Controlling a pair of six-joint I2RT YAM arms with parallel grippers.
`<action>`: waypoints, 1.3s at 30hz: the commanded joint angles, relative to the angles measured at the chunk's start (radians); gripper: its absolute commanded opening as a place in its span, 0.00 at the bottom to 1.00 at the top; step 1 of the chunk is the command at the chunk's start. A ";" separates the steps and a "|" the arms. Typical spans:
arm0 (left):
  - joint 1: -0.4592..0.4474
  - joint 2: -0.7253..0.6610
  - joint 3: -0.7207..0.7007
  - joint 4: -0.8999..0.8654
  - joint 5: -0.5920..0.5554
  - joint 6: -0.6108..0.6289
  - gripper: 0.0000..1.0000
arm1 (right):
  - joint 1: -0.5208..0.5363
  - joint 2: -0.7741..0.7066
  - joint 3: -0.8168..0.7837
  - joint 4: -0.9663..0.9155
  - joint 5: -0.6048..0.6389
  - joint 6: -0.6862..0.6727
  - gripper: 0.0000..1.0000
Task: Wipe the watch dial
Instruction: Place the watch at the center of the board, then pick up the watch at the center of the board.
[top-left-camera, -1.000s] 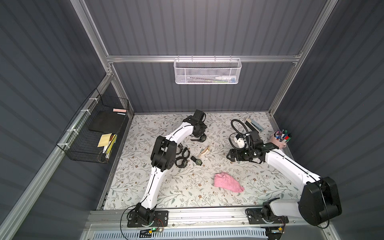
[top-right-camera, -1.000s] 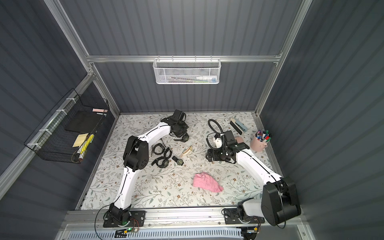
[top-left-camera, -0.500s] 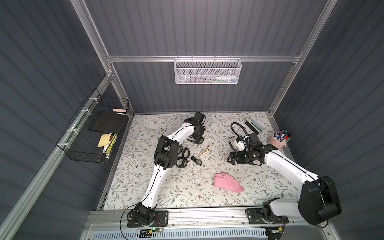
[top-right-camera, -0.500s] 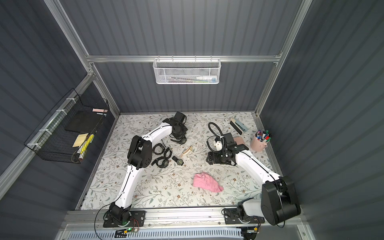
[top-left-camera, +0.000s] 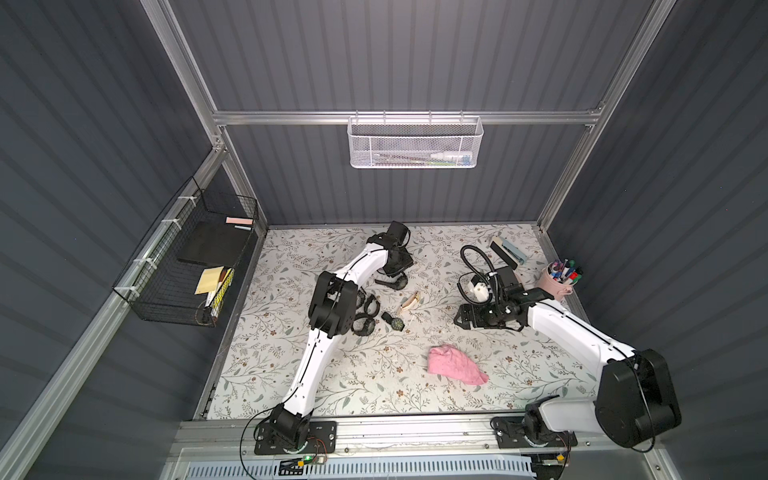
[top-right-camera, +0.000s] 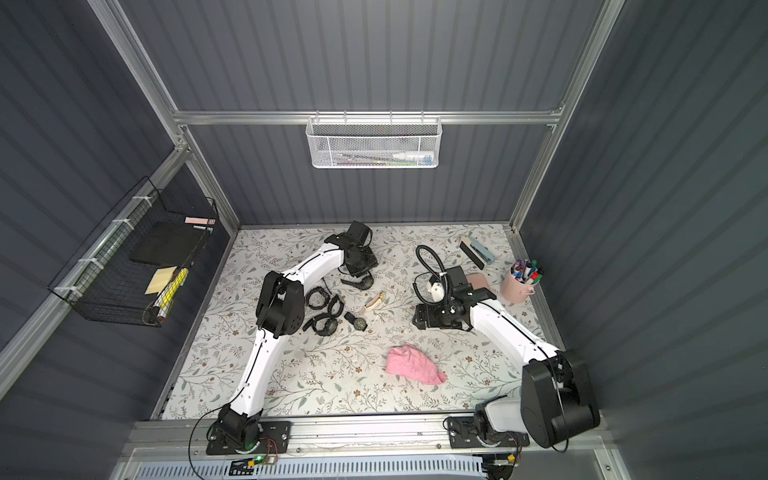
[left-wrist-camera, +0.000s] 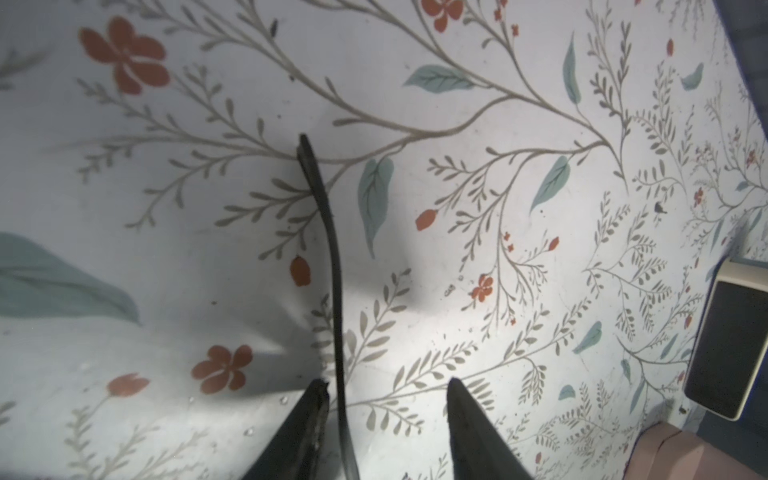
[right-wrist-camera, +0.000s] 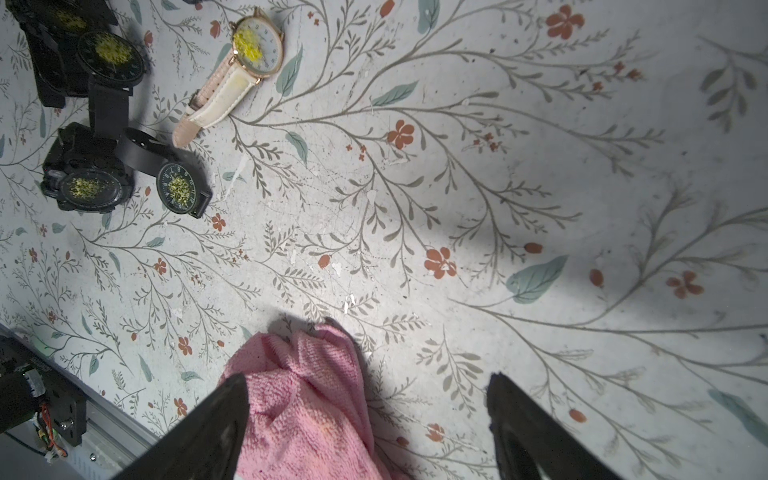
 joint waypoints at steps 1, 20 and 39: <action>0.018 0.042 0.035 -0.074 0.041 0.105 0.49 | 0.004 0.021 0.000 0.007 -0.002 0.011 0.91; 0.018 0.040 0.012 -0.066 0.071 0.150 0.38 | 0.005 0.038 0.000 0.021 0.002 0.003 0.90; 0.018 -0.017 -0.070 0.017 0.160 0.136 0.03 | 0.005 -0.016 -0.030 0.000 -0.056 0.002 0.91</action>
